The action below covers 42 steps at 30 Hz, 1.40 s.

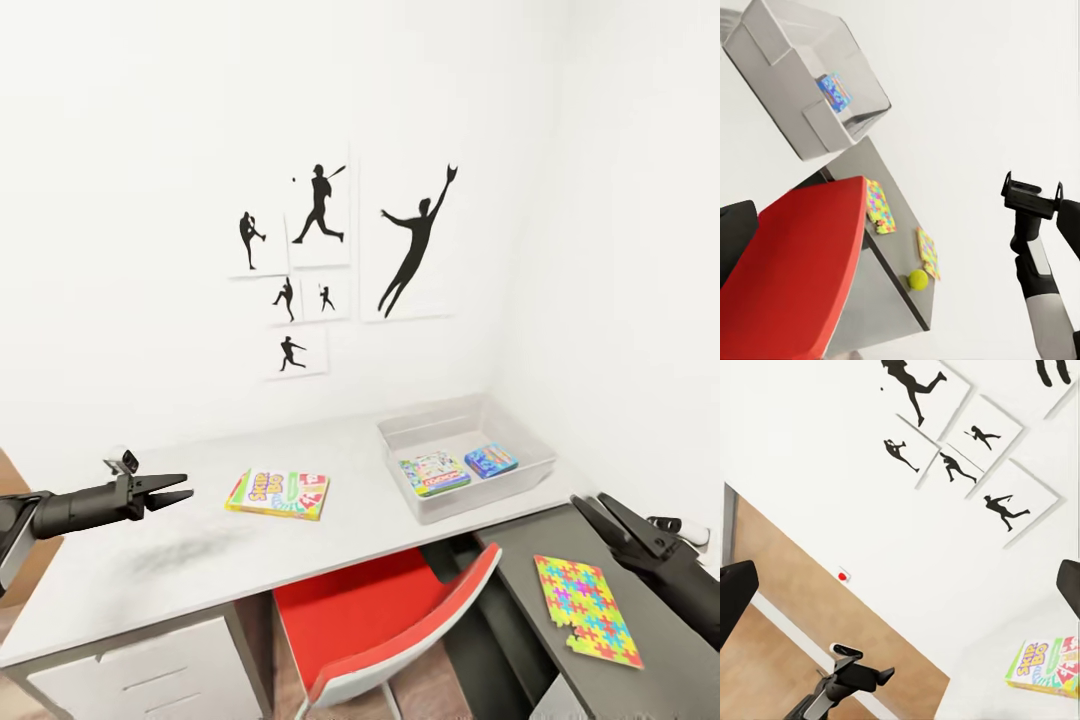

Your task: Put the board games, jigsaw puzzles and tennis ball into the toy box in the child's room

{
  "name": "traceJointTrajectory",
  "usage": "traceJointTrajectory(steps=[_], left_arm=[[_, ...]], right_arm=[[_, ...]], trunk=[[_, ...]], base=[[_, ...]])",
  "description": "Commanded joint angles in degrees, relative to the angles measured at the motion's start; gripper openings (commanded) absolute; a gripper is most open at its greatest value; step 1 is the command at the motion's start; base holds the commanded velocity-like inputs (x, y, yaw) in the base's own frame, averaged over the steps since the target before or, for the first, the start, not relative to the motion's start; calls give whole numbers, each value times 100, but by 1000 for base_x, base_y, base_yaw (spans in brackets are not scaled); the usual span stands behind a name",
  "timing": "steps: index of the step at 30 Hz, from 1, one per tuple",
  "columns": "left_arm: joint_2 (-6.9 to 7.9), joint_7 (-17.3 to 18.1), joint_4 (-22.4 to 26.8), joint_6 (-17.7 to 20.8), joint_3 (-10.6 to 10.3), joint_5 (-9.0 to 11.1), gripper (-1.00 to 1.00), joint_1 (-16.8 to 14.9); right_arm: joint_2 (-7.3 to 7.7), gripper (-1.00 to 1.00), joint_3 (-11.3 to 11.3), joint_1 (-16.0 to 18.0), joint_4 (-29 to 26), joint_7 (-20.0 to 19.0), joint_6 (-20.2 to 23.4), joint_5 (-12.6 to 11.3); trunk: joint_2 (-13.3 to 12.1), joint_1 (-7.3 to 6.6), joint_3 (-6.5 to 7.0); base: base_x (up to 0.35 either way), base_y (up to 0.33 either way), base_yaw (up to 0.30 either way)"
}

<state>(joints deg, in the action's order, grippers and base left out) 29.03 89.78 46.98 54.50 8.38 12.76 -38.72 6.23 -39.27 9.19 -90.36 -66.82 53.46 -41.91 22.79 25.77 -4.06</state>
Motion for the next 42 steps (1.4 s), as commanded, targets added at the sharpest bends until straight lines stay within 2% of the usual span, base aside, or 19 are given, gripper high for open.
traceJointTrajectory(steps=[1, 13, 21, 22, 25, 30, 36, 42], left_arm=[[4, 22, 1, 61, -3, -2, 100, -4], [7, 22, -4, 55, -11, -2, 100, -4], [6, 22, -4, 52, -11, -2, 100, -4], [1, 22, -4, 52, -11, -2, 100, -4], [3, 22, -4, 49, -11, -2, 100, -4], [4, 22, -4, 44, -11, -2, 100, -4], [-1, 22, -4, 40, -11, -2, 100, -4], [-2, 22, -4, 36, -11, -2, 100, -4]], right_arm=[[1, 100, -5, 5, -3, 1, 26, -5], [17, 100, -21, 6, -8, 168, 8, 16], [7, 100, 22, 6, -8, 746, 15, 16], [3, 100, 51, 4, -6, 1002, 15, 16], [2, 100, 145, 7, -3, 1235, 11, 16], [1, 100, 508, 11, 3, 1806, 4, 10], [0, 100, 696, 12, 40, 2073, -75, 12], [5, 100, 730, 12, 61, 2120, -149, 19]], trunk=[[12, 1, -4], [12, 1, 39], [12, 1, 40], [12, 1, 40], [12, 1, 40], [12, 1, 40], [12, 1, 40], [12, 1, 40]], base=[[-207, 1, -54], [-94, 0, -15], [-4, 0, -1], [0, 0, 0], [0, 0, 0], [0, 0, 0], [0, 0, 0], [0, 0, 0]])
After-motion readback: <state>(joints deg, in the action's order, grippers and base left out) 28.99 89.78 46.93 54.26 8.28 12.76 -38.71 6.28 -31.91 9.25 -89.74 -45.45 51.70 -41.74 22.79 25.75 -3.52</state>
